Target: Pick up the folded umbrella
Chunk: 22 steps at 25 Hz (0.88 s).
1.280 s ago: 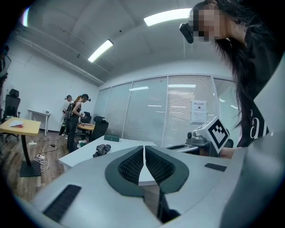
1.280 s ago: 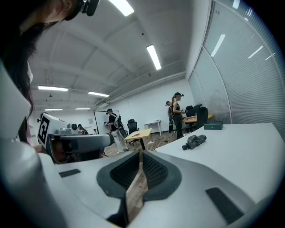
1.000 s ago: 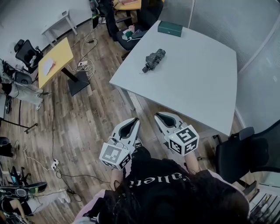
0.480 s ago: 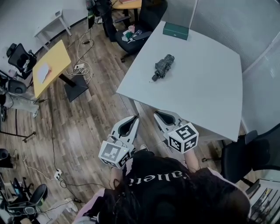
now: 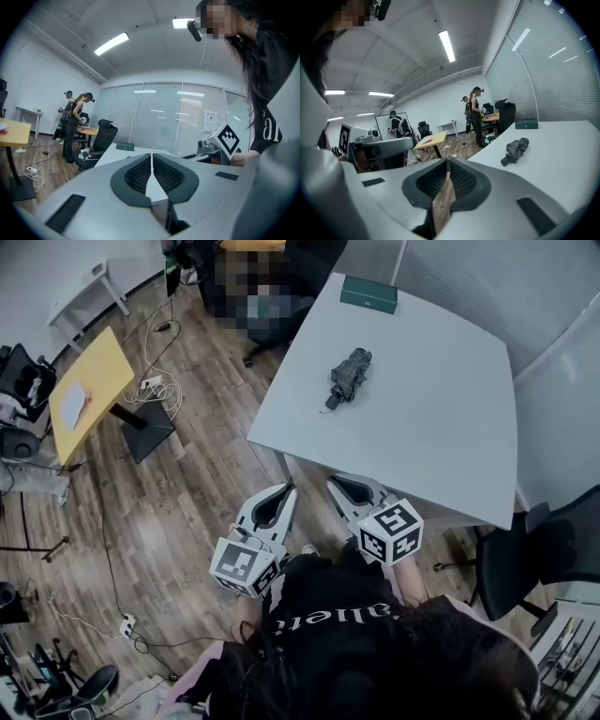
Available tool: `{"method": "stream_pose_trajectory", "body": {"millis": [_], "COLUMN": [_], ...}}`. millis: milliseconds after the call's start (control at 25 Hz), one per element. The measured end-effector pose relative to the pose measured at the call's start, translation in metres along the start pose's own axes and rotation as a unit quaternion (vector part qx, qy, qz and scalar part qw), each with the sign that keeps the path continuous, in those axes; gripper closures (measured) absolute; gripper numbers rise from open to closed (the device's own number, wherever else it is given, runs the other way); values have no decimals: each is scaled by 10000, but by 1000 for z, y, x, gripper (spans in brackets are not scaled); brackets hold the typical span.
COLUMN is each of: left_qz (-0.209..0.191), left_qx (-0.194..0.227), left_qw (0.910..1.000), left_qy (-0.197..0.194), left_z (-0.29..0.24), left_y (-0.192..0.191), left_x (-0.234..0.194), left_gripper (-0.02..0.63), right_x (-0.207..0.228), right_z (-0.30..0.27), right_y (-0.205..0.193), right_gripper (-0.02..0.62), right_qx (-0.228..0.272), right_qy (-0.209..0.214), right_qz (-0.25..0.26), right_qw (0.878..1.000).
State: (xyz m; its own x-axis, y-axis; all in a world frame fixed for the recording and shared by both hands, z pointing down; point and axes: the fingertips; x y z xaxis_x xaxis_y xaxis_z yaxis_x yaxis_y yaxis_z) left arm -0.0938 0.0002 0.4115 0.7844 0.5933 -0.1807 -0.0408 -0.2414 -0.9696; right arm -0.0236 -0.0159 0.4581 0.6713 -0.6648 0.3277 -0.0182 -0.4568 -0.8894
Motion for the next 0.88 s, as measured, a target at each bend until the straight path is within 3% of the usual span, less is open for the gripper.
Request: {"method": "stream_pose_trajectory", "body": {"millis": [240,520,880], "left_qz": [95,160,125], "left_qx": [-67,-39,-20], "left_qw": [9997,9997,9999], "left_qy": [-221,-174,71], "left_z": [-8,-17,-49], "left_y": [-3,-6,3], "left_x": [1,-10,-53], "left_gripper": [575,575,575], "right_x": [6,26,104], "right_z": [-2,-12,-45], "right_y": [2,1,11], "right_gripper": [558,558,557], "right_qx": [-41,-28,-118], "right_qy": [-159,-255,-653], "right_qz": [-70,-144,-187], "right_qw": [9998,9996,9976]}}
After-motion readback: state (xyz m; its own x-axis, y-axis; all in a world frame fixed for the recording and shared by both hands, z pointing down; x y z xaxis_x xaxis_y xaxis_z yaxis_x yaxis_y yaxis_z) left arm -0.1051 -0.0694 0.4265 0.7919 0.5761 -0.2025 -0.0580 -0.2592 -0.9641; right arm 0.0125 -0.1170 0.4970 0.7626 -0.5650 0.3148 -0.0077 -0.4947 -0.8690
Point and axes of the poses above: the fingertips, and each gripper's own axes: z backward along the fingers, x to its right, y out of its top, and after that the axes turned 8 degrees about y, right-handed
